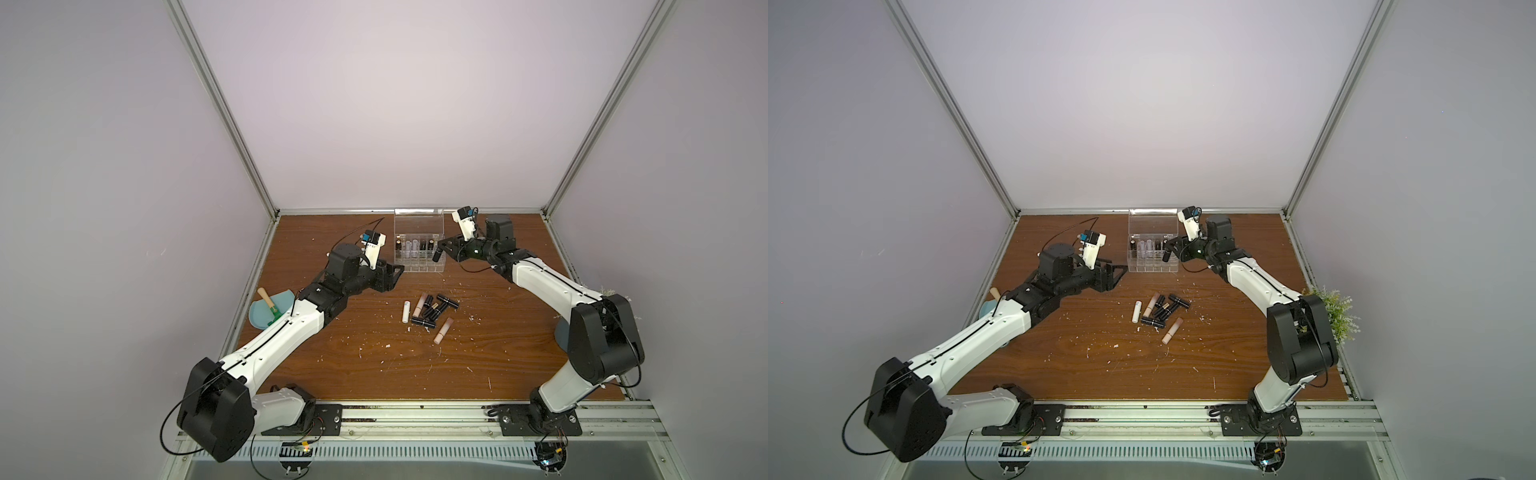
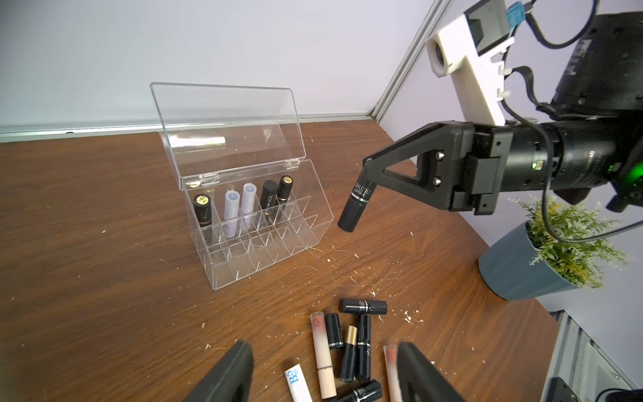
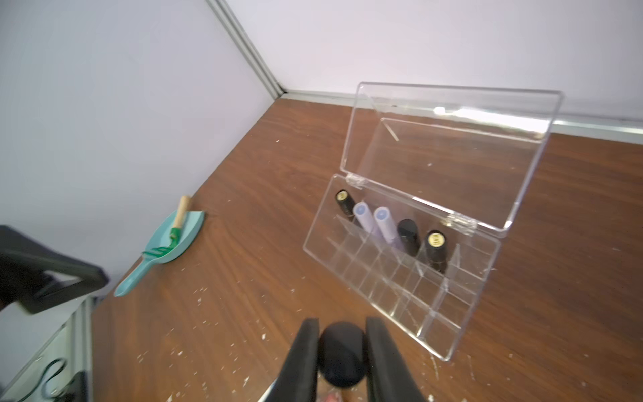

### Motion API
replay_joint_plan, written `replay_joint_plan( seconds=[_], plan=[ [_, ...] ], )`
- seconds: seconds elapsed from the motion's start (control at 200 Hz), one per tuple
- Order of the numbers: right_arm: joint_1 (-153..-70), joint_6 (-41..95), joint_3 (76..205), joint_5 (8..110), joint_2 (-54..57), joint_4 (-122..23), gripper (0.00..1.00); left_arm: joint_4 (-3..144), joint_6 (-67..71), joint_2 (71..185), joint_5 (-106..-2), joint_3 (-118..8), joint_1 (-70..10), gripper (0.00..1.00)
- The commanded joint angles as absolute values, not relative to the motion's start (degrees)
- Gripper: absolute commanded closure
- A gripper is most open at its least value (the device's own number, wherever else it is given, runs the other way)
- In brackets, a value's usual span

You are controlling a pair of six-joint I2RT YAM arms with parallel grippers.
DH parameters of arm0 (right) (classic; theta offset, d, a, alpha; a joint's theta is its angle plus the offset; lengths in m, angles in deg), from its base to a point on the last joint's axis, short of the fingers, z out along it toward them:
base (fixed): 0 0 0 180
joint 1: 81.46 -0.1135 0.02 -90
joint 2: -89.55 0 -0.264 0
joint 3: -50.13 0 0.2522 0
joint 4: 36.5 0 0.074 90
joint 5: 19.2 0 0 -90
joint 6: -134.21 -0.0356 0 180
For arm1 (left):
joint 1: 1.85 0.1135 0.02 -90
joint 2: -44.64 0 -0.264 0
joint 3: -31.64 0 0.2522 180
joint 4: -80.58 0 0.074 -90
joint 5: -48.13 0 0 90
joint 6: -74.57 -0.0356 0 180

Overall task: Arrange the lipsticks in the organizer
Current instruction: Place the lipstick in the storage box.

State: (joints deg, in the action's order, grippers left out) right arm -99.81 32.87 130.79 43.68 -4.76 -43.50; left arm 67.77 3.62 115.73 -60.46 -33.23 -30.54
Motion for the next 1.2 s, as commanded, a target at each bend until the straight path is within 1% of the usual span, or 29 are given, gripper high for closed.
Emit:
replay_joint_plan(
  seconds=[0.0, 0.025, 0.16, 0.4, 0.605, 1.196],
  plan=[
    [-99.99, 35.05, 130.22, 52.24, -3.50, -36.61, 0.91, 67.43, 2.93, 115.11, -59.06, -32.53, -30.24, 0.31],
    [-100.01, 35.22, 129.98, 54.47, -3.62, -35.97, 0.91, 67.43, 2.87, 115.10, -59.07, -32.43, -30.24, 0.31],
    [-100.62, 36.20, 128.99, 58.77, -4.85, -32.06, 0.91, 67.35, 2.67, 115.12, -58.84, -32.36, -30.24, 0.31],
    [-102.64, 38.56, 131.69, 63.04, -9.94, -29.83, 0.91, 68.09, 2.85, 116.09, -59.97, -31.93, -30.41, 0.31],
    [-102.82, 39.59, 134.19, 64.77, -13.98, -28.43, 0.91, 68.18, 2.78, 116.36, -59.99, -31.94, -30.37, 0.31],
    [-103.88, 41.65, 137.14, 66.48, -18.45, -25.83, 0.91, 68.75, 2.92, 117.24, -60.65, -31.99, -30.42, 0.31]
  ],
)
